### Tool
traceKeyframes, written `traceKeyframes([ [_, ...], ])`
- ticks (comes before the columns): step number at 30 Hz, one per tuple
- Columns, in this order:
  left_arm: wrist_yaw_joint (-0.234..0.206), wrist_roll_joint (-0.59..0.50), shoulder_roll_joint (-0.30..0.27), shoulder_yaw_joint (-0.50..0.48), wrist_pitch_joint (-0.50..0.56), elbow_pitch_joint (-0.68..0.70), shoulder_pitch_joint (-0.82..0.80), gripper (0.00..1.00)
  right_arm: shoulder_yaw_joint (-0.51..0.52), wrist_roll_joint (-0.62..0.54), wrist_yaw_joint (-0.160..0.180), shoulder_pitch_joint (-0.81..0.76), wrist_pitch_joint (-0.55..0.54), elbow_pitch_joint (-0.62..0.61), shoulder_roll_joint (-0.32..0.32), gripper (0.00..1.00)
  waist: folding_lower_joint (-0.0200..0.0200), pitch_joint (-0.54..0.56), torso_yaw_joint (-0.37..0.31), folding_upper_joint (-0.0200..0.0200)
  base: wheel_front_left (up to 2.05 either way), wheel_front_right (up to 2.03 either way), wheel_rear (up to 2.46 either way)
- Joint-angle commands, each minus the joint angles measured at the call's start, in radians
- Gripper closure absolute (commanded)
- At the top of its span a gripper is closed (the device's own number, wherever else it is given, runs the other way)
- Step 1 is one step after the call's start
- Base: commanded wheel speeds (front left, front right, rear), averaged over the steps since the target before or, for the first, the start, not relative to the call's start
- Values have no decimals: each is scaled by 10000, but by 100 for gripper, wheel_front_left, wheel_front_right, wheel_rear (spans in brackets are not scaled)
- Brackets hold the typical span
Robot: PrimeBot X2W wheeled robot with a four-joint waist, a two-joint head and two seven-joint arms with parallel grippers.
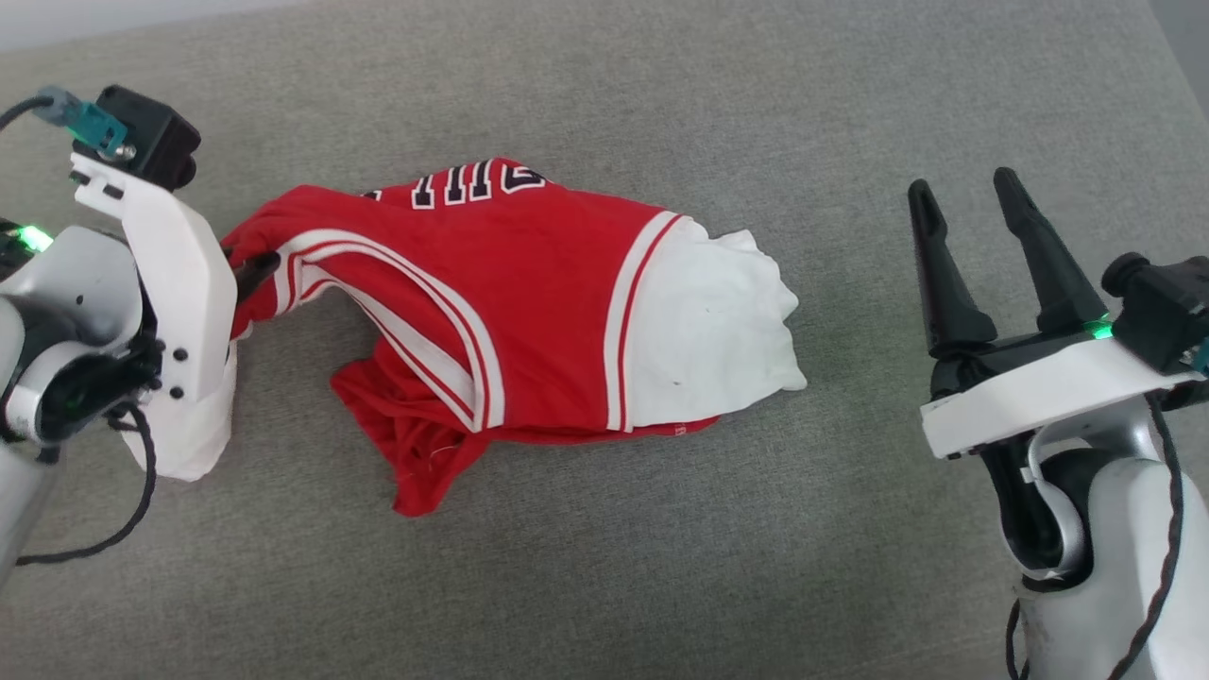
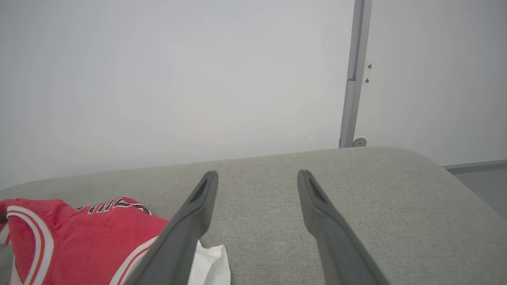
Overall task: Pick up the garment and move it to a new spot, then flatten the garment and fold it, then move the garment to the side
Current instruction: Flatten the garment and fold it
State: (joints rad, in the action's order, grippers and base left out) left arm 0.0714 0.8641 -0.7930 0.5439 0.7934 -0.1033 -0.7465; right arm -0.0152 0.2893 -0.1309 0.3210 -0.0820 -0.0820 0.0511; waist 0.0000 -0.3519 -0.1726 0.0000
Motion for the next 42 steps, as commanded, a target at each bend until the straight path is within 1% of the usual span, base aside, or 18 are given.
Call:
traceKeyframes([
  [1,102,-122,177,66,-100,-438,-293,93,-55,62,3,123,116,103,-1,0,0,-94,-93,0,0,0,0],
  [3,173,-216,322,163,-226,-985,-469,66,-173,94,3,182,168,181,-1,0,0,-125,-161,0,0,0,0],
  [4,217,-283,391,206,-324,-1242,-535,40,-247,93,3,200,183,243,0,0,0,-128,-188,0,0,0,0],
  [5,272,-326,470,263,-420,-1436,-597,0,-329,81,3,207,195,319,-4,0,0,-123,-209,0,0,0,0],
  [7,337,-241,611,259,-710,-1725,-654,0,-442,84,3,190,210,413,-1,0,0,-80,-223,0,0,0,0],
  [9,408,-237,614,248,-1044,-1837,-607,0,-628,22,3,136,126,463,-1,0,0,7,-197,0,0,0,0],
  [11,408,-196,633,214,-1226,-1855,-536,0,-711,-24,3,94,56,489,-1,0,0,64,-162,0,0,0,0],
  [14,460,-206,550,95,-1884,-1609,-252,0,-1177,-90,3,-22,-251,505,14,0,0,233,-17,0,0,0,0],
  [18,464,-424,428,-110,-2931,-996,170,0,-1998,169,5,-179,-880,419,453,0,0,432,290,0,0,0,0],
  [19,397,-387,365,-236,-3406,-662,478,0,-2391,360,3,-249,-1208,371,679,0,0,522,457,0,0,0,0],
  [24,78,-725,168,-524,-4695,188,1332,0,-3433,968,3,-346,-2236,388,1422,0,0,700,872,0,0,0,0],
  [26,-125,-886,121,-693,-5288,470,1696,0,-3765,1164,3,-302,-2592,399,1744,0,0,741,1018,0,0,0,0],
  [30,-498,-1047,108,-975,-6403,943,2547,0,-4278,1507,3,-143,-3162,424,2183,0,0,782,1358,0,0,0,0],
  [32,-698,-1204,88,-1124,-6993,1151,2920,0,-4507,1501,3,6,-3421,474,2429,0,0,773,1525,0,0,0,0],
  [35,-948,-1377,150,-1296,-7825,1368,3528,0,-4796,1355,3,252,-3656,675,2753,0,0,754,1796,0,0,0,0],
  [40,-1320,-1542,390,-1562,-9091,1528,4350,0,-5196,1176,3,709,-3816,1261,3046,0,0,723,2266,0,0,0,0],
  [42,-1333,-1553,528,-1595,-9527,1551,4646,0,-5390,1137,3,879,-3847,1577,3154,0,0,719,2437,0,0,0,0],
])
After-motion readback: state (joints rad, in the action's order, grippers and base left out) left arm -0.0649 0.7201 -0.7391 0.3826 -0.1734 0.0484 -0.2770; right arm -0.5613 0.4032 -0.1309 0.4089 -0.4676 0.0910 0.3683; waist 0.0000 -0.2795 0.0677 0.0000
